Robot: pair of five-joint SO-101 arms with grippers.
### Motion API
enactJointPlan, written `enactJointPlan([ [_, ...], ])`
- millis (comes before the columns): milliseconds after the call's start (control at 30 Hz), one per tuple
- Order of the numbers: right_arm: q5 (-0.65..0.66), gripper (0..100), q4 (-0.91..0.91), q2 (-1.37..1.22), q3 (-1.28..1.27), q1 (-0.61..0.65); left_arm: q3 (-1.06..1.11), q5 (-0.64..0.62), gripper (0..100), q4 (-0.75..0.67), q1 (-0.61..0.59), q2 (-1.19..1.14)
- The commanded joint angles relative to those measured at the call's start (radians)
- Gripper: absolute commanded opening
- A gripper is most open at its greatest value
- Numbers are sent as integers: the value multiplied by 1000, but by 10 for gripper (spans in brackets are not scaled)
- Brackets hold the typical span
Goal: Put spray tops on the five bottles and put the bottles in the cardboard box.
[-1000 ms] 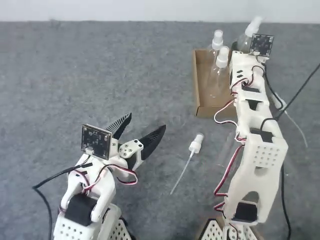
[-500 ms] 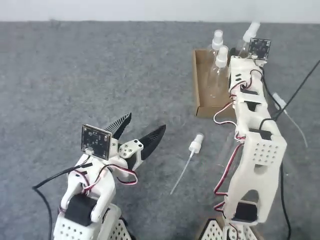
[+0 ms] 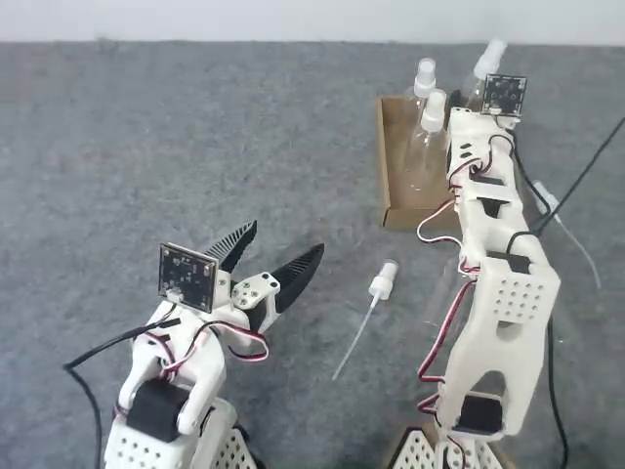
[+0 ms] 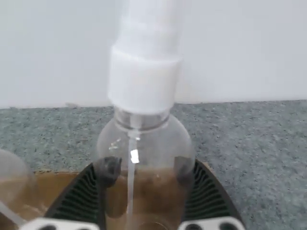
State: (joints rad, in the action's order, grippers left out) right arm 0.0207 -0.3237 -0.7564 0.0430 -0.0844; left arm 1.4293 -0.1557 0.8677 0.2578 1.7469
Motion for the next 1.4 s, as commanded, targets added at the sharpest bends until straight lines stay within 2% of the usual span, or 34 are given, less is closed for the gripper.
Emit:
enactJointPlan([
  [0,15,11,-25,19,52,-7,-10,9,309,5,-6,14],
  [167,15,19,-35,-19,60,-7,-10,9,309,5,-6,14],
  [367,15,117,-35,-18,60,-10,-10,9,309,5,-6,14],
  [633,15,136,-35,-16,60,-5,-10,9,309,5,-6,14],
  [833,15,261,-27,-16,60,-5,-10,9,309,2,-6,14],
  [1367,9,264,-24,51,57,-15,-8,11,309,0,-6,14],
])
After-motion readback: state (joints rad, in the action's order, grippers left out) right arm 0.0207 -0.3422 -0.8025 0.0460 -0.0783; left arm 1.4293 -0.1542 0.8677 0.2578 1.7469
